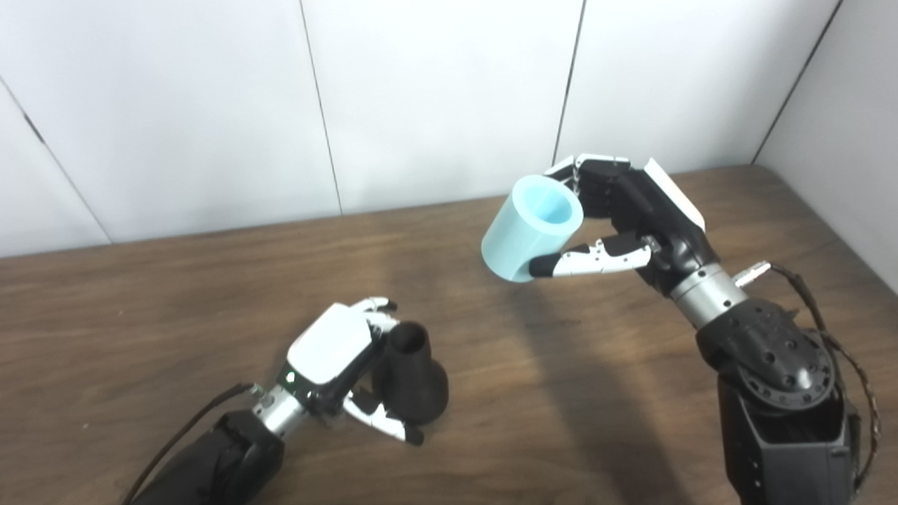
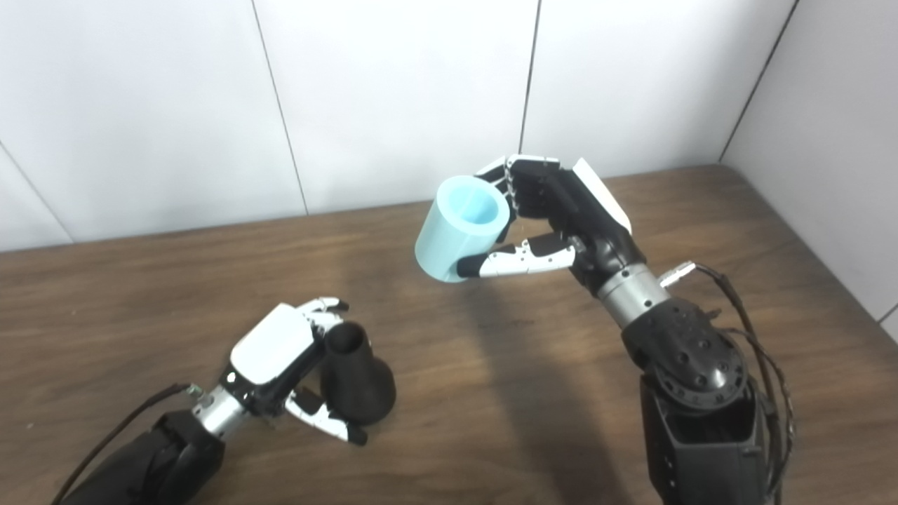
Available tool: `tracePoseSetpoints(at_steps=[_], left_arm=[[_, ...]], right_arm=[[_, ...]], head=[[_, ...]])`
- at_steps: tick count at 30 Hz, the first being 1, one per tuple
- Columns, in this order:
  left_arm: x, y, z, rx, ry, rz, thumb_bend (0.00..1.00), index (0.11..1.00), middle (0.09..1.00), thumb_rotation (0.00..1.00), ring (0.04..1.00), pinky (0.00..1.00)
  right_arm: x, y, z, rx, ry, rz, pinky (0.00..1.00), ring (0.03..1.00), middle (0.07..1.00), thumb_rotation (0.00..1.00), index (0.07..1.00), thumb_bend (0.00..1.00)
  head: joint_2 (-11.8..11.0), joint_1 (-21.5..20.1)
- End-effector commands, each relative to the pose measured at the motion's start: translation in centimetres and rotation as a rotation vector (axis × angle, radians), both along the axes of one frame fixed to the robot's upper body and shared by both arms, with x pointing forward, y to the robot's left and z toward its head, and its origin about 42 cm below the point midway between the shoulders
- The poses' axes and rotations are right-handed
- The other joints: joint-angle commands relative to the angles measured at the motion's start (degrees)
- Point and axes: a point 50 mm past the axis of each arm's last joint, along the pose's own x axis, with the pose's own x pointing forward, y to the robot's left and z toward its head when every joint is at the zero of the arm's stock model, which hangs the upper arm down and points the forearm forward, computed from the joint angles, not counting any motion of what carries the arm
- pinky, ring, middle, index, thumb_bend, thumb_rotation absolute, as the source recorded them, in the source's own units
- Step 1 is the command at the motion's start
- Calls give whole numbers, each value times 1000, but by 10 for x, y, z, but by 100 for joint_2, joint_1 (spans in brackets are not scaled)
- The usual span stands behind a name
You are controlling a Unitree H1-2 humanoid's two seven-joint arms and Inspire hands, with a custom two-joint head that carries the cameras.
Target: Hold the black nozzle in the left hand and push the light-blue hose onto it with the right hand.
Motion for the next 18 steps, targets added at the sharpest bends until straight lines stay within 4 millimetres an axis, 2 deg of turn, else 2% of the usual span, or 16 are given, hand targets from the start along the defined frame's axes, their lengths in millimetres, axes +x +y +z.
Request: tracePoseSetpoints(at_steps=[1, 9, 18], left_arm=[[-55, 6, -84, 137, 249, 37, 501, 451, 477, 0, 530, 799], [-57, 4, -86, 152, 253, 39, 502, 445, 484, 0, 524, 797], [-60, 3, -87, 165, 259, 37, 503, 451, 484, 0, 514, 808]], right_arm=[[-7, 10, 15, 2, -70, 33, 328, 409, 475, 0, 513, 519], [-20, 35, 12, 14, -70, 37, 322, 409, 464, 0, 520, 516], [-23, 60, 18, -42, -19, 72, 309, 400, 478, 0, 514, 514]], head=[[12, 22], [36, 98], [52, 226]])
